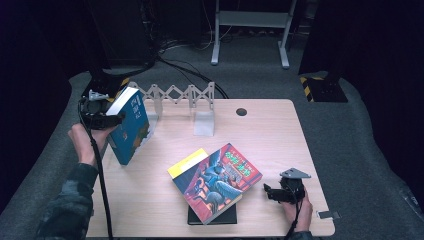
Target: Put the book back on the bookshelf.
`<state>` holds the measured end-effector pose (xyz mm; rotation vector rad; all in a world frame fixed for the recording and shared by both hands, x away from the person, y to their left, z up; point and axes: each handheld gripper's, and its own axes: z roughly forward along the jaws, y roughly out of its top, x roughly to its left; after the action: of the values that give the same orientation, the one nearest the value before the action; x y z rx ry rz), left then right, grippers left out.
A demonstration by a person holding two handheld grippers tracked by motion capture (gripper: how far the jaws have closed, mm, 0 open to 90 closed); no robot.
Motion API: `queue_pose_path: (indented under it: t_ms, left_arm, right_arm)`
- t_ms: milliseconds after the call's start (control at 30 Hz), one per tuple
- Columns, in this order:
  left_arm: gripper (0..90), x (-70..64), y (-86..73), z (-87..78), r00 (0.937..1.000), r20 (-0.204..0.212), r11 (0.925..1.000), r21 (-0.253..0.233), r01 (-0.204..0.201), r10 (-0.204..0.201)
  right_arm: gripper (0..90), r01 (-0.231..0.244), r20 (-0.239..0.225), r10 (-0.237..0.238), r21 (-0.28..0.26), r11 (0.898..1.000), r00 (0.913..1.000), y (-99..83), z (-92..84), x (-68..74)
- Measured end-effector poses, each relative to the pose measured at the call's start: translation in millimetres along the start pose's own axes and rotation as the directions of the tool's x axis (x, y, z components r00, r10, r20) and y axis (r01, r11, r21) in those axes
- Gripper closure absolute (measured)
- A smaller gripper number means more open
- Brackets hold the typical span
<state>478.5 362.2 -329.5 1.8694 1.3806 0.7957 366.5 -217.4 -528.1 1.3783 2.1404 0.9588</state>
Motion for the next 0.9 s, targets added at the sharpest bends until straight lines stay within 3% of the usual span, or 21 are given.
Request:
queue_pose_path:
  t_ms: [433, 667, 900]
  left_arm:
    - [54.2, -5.1, 23.1, 8.1, 0.9982, -0.021, 0.9978, 0.036, -0.056, 0.057]
    - [54.4, -0.9, 25.4, 15.5, 0.9991, -0.002, 0.9953, 0.087, -0.042, 0.042]
    - [59.5, -1.0, 27.5, 15.0, 0.9989, -0.005, 0.9939, 0.100, -0.047, 0.048]
  right_arm:
    - [13.4, 0.003, 0.003, -0.003, -0.011, 1.000, 1.0000, -0.4, 0.6, 0.0]
    - [13.4, -0.006, 0.004, 0.006, -0.008, 1.000, 1.0000, 0.0, 0.7, 1.1]
    - [13.6, 0.007, 0.003, -0.007, -0.010, 1.000, 1.0000, 0.3, 1.0, 0.5]
